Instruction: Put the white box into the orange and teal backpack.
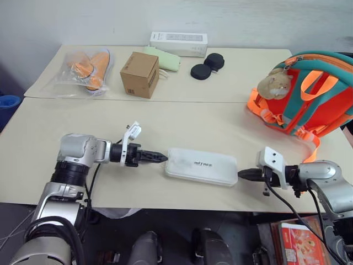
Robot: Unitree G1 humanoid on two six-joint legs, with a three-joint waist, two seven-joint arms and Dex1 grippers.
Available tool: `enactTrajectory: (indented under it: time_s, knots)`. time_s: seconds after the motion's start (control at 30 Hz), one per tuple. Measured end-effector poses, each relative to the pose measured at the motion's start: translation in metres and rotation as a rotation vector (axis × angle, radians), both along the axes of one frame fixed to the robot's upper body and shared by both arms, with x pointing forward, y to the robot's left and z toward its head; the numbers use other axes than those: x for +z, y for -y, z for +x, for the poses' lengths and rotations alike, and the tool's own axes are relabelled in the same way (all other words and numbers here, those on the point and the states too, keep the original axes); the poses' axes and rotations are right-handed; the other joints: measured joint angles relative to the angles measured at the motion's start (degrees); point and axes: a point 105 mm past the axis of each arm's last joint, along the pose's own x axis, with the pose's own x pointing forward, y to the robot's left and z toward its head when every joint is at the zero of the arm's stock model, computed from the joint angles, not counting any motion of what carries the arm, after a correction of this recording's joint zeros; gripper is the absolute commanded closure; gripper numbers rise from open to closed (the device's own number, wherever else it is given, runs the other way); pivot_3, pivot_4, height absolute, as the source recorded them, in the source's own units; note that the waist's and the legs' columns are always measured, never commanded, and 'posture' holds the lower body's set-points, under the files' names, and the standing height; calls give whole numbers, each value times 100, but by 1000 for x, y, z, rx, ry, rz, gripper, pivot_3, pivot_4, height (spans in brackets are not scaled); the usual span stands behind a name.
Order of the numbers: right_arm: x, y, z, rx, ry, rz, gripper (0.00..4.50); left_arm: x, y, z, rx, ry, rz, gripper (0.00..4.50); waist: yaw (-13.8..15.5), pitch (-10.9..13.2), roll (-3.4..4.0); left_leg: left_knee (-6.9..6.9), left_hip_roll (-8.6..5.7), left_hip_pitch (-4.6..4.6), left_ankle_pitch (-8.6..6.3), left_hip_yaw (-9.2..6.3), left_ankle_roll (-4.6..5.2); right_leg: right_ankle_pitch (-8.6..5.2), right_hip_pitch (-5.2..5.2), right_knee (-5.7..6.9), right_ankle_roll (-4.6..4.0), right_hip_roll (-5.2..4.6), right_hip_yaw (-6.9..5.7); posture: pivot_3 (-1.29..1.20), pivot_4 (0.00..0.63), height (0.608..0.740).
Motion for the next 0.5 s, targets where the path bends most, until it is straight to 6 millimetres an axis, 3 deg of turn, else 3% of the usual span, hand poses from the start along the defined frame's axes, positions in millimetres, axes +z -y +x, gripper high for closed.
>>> enactTrajectory:
  time_s: [0.13,0.37,0.5]
  knots:
    - [0,-3,2,3,16,1,4500,-2,26,1,-46,-17,-30,42,38,-1,-1,15,0,0,-3,-8,4,0,10,0,0,-1,0,0,150,740]
    - [-2,-2,2,-3,20,-5,4500,-5,46,2,-84,-13,-43,42,39,-1,-1,23,4,10,-7,-30,4,0,38,-15,0,-4,-6,0,150,740]
    - [-3,-2,0,-7,24,-6,4500,-8,46,6,-57,-33,-49,1190,29,-1,-1,24,8,14,-14,-38,4,0,50,-25,0,-4,-13,0,150,740]
